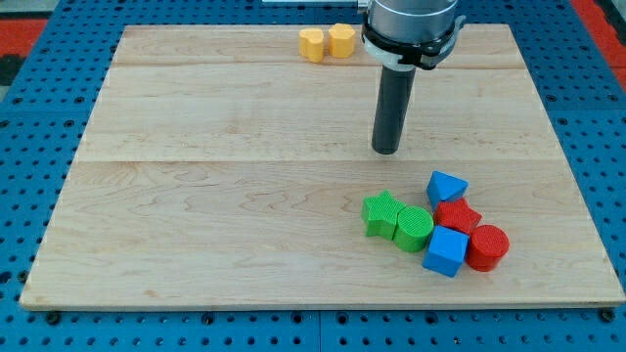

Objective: Move your arm towards the right side of the red circle

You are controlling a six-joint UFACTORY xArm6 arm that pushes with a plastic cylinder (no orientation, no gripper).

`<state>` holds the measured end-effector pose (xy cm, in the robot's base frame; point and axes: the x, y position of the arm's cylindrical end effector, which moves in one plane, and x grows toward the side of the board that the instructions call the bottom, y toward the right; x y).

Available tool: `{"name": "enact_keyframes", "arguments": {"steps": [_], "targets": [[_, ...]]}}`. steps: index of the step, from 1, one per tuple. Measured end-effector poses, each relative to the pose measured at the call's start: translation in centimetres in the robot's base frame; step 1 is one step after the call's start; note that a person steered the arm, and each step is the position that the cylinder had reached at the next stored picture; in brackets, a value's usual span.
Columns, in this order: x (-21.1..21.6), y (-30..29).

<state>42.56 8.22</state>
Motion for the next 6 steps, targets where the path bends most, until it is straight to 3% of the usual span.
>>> {"name": "enact_keyframes", "arguments": {"steps": [2,4,5,6], "targets": [[0.1,0.2],[0.5,5.6],[3.1,11.8],[13.6,15.3]]}}
